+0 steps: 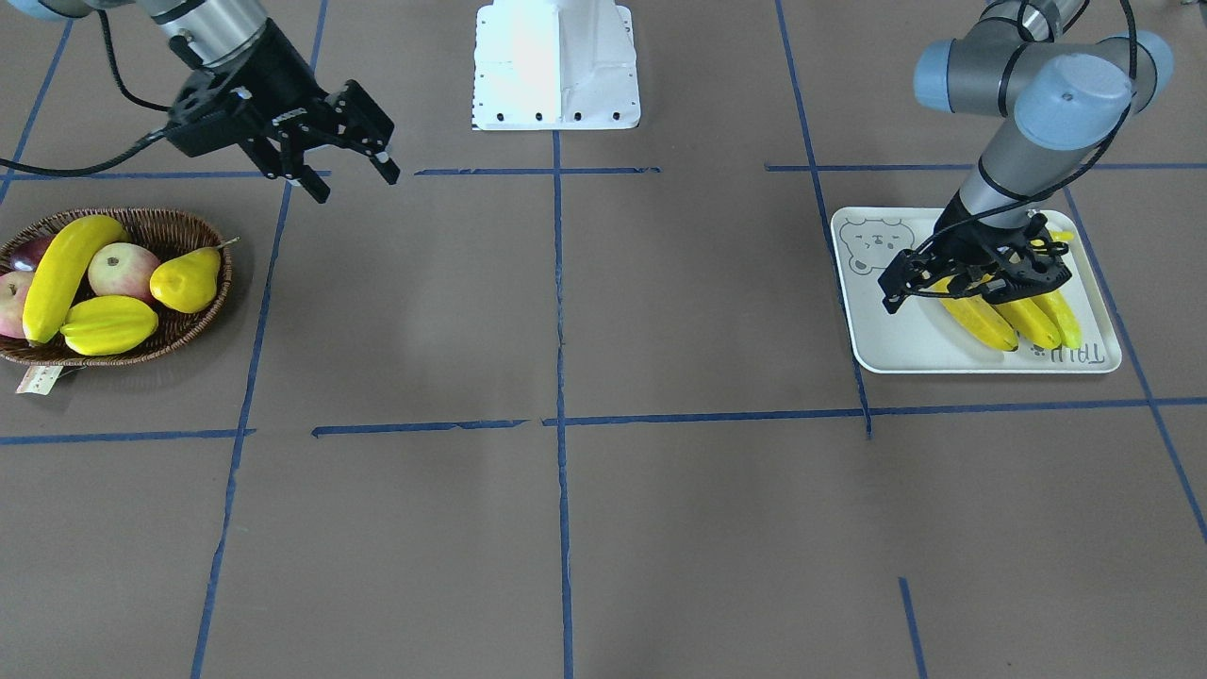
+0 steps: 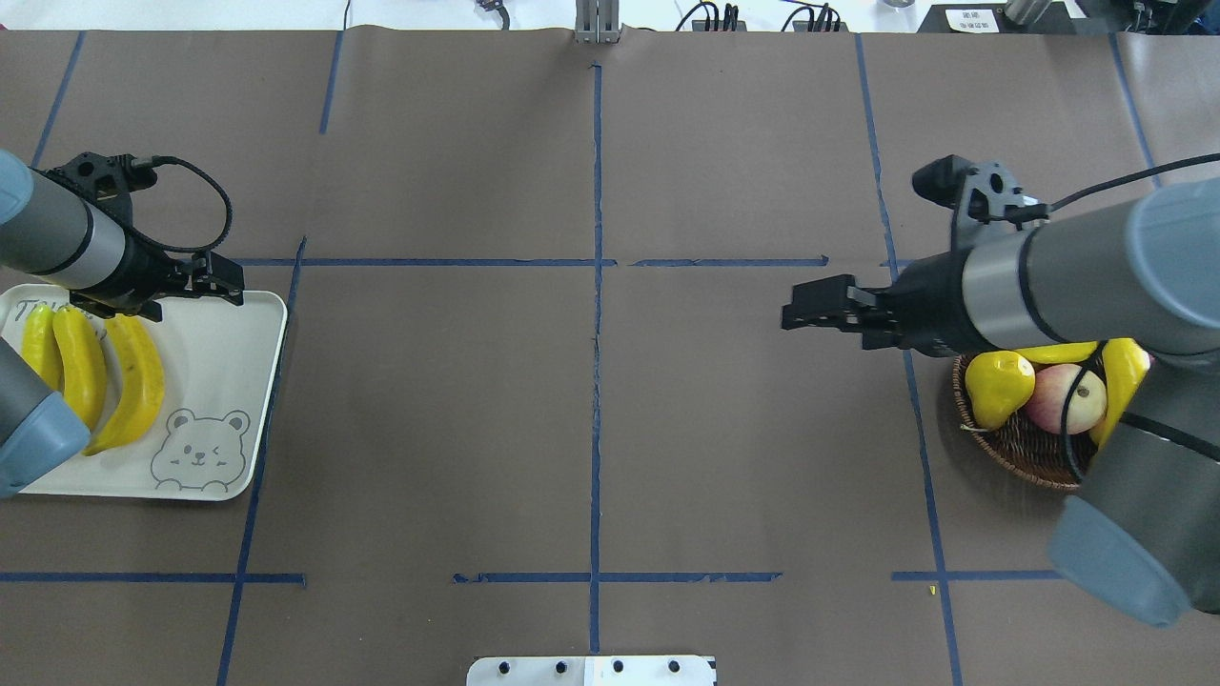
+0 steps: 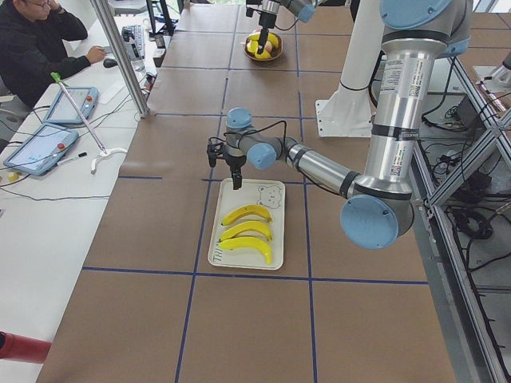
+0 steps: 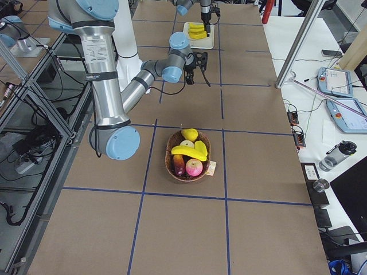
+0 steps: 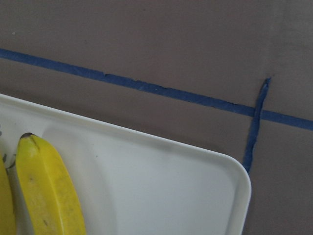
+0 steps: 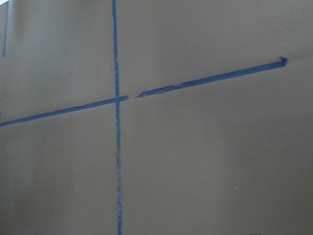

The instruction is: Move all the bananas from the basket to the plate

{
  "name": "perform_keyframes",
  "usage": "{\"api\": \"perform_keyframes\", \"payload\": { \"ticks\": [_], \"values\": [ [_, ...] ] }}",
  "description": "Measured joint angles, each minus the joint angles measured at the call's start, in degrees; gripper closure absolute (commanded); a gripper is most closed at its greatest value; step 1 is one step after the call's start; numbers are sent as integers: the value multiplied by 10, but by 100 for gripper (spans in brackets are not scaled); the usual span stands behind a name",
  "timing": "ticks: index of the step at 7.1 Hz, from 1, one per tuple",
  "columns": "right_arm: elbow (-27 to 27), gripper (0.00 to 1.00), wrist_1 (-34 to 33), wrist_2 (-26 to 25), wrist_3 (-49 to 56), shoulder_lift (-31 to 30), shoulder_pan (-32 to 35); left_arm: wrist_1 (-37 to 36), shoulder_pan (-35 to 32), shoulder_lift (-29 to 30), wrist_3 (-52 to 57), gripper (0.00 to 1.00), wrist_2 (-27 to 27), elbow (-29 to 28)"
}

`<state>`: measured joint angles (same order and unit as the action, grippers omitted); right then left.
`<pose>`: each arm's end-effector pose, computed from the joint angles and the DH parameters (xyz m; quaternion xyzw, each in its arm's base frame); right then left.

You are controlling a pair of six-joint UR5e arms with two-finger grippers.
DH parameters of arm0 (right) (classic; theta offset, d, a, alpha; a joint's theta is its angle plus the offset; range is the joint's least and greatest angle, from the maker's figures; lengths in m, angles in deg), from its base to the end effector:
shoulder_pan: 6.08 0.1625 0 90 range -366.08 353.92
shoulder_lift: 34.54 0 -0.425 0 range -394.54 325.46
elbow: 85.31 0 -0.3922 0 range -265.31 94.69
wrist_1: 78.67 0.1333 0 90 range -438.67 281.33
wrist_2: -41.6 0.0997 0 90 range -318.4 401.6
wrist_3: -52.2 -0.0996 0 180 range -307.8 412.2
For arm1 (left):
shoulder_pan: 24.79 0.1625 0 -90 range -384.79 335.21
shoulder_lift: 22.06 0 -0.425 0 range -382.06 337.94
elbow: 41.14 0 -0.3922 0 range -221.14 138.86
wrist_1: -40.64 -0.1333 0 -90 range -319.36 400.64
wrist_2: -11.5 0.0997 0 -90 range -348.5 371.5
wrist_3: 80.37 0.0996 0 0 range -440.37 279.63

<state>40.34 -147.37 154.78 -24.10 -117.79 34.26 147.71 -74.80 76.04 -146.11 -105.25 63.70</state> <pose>-0.2942 -0.3733 0.2713 0.0828 -0.5380 0.0885 0.8342 0.2886 -0.4818 0.4344 0.0276 0.3966 -0.1266 0.9088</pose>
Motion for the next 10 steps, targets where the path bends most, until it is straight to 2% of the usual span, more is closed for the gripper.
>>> {"api": "perform_keyframes", "payload": {
  "ticks": [1,3,5,8,10],
  "values": [
    [26,0,-1,4,39,-68,22,-9,1,8,-5,0,0,6],
    [42,0,-2,2,98,-182,55,-17,2,19,-36,0,0,16],
    [15,0,-5,0,177,-254,76,-18,4,29,-67,0,0,22],
    [-62,1,0,0,209,-262,85,-19,4,34,-81,0,0,27],
    [-86,1,1,3,211,-256,85,-19,4,34,-84,0,0,30]
  ]
}}
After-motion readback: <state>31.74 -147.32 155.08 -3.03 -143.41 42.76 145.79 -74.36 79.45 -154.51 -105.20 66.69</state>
